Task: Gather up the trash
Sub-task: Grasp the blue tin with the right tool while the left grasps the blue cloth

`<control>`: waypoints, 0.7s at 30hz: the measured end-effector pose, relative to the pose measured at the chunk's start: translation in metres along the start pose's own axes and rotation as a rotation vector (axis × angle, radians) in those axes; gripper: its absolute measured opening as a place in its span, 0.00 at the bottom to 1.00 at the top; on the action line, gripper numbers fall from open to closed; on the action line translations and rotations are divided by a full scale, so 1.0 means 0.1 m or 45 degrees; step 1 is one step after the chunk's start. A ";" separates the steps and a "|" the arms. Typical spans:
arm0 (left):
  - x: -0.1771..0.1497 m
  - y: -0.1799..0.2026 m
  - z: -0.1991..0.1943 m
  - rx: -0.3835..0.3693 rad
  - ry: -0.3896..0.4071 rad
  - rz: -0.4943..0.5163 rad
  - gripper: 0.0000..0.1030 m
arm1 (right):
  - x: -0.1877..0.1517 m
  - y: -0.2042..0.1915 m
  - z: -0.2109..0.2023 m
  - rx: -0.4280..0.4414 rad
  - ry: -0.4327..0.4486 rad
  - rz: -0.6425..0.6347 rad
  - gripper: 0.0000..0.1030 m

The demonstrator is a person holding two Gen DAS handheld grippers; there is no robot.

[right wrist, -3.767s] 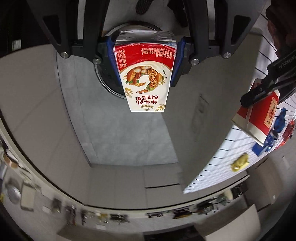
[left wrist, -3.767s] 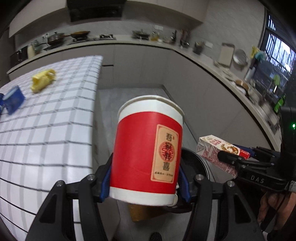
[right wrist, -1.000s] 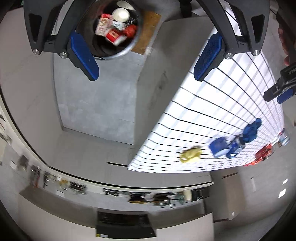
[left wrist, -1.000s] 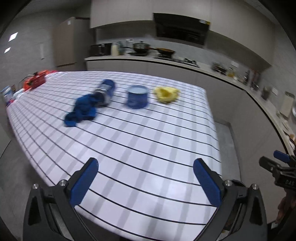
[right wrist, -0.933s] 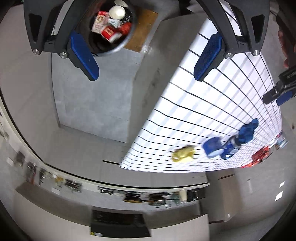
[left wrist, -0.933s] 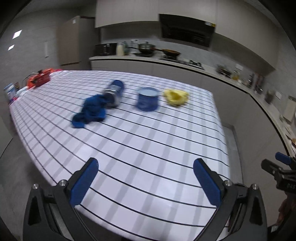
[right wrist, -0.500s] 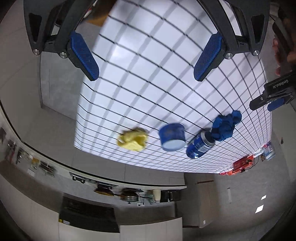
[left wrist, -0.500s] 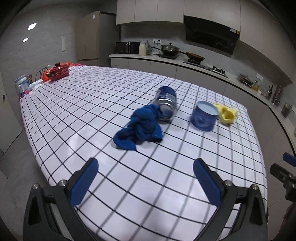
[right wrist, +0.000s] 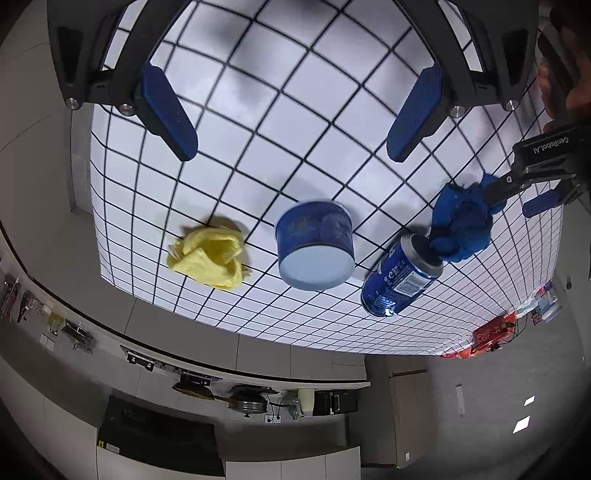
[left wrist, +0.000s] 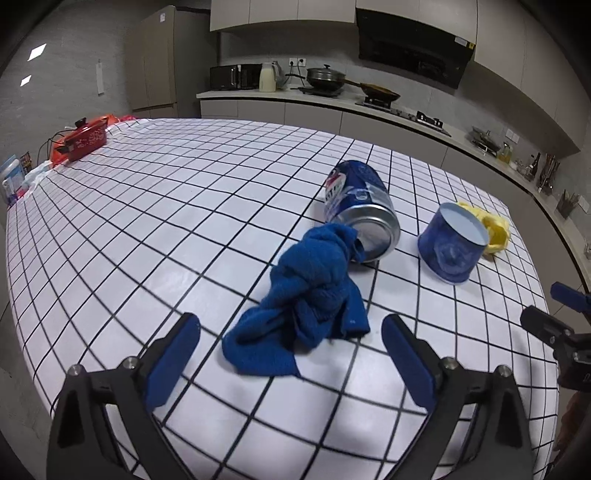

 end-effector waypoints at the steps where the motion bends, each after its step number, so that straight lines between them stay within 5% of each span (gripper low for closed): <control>1: 0.01 -0.01 0.05 -0.005 -0.011 0.000 0.94 | 0.03 -0.01 0.07 -0.001 -0.004 -0.001 1.00; 7: 0.04 -0.02 0.30 -0.056 -0.071 0.010 0.86 | 0.17 -0.07 0.45 0.005 -0.030 0.015 1.00; 15: 0.09 -0.20 0.46 -0.115 -0.111 -0.052 0.45 | 0.32 -0.16 0.87 0.014 -0.057 0.035 1.00; 21: 0.15 -0.33 0.51 -0.146 -0.109 -0.068 0.43 | 0.35 -0.21 1.12 0.009 -0.082 0.043 1.00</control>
Point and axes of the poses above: each gripper's, at about its wrist camera, not at the fingertips, and z roughly the way its jaws point, y to its right, x to its top, the point moved 3 cm from there along z, roughly the way its jaws point, and after that the axes turned 11 degrees about y, right-handed, at the moved point
